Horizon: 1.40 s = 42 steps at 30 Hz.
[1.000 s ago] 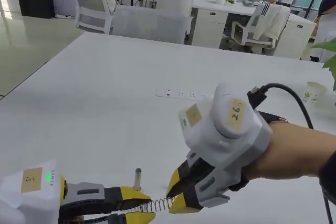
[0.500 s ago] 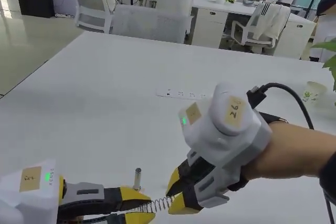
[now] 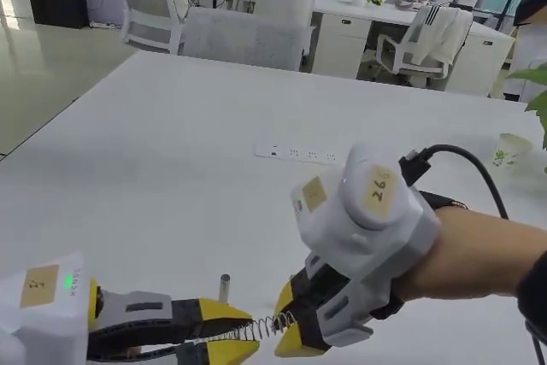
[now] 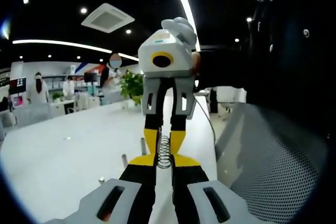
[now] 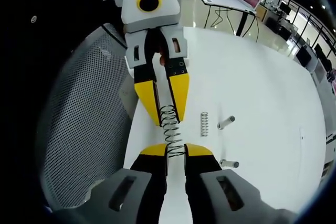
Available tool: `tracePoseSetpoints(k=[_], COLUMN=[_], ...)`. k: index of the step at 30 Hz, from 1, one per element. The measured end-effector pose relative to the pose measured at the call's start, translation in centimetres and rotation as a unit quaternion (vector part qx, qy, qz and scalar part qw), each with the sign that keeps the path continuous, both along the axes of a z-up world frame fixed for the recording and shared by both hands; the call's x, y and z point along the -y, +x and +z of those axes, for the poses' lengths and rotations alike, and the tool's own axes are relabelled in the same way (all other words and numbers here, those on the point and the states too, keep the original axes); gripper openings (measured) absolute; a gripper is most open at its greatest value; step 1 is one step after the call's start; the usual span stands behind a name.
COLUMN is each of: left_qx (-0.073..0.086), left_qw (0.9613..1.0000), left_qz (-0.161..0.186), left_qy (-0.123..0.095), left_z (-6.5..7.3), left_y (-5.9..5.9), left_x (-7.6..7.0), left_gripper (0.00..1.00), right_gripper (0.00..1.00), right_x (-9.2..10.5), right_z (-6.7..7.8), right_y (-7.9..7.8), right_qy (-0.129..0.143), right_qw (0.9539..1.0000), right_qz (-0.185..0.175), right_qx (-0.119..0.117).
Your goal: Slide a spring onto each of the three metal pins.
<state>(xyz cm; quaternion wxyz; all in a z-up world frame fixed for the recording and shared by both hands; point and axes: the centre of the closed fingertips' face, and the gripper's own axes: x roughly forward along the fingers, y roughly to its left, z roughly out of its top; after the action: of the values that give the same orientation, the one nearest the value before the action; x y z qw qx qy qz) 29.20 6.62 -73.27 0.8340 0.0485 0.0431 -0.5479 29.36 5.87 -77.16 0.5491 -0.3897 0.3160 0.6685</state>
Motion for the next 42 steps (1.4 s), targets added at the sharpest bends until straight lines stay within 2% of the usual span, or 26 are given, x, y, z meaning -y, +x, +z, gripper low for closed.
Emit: tracePoseSetpoints(k=[5, 10, 23, 35, 42], left_qx=[0.0, -0.001, -0.003, -0.005, -0.006], left_qw=[1.0, 1.0, 0.9998, 0.9998, 0.9998], left_qz=[0.001, 0.001, -0.001, -0.001, -0.001], left_qy=[0.0, 0.01, 0.021, 0.018, 0.021], left_z=[-0.1, -0.5, -1.1, -1.2, -1.4], left_y=[0.0, 0.0, -0.1, 0.0, 0.0], left_x=[0.0, 0.0, 0.1, 0.0, 0.0], left_gripper=[0.03, 0.03, 0.03, 0.03, 0.03], right_gripper=[0.09, 0.09, 0.08, 0.08, 0.08], right_x=[0.0, -0.1, -1.4, -2.3, -2.3], right_z=[0.1, 0.7, 2.1, 2.7, 2.6], right_y=[-0.1, -0.1, -0.9, -1.3, -1.3], right_qy=[0.001, 0.006, 0.035, 0.033, 0.027], right_qw=[1.0, 1.0, 0.9993, 0.9994, 0.9996], right_qz=[0.001, 0.002, -0.003, 0.003, 0.005], right_qx=[0.003, 0.006, -0.009, -0.008, -0.007])
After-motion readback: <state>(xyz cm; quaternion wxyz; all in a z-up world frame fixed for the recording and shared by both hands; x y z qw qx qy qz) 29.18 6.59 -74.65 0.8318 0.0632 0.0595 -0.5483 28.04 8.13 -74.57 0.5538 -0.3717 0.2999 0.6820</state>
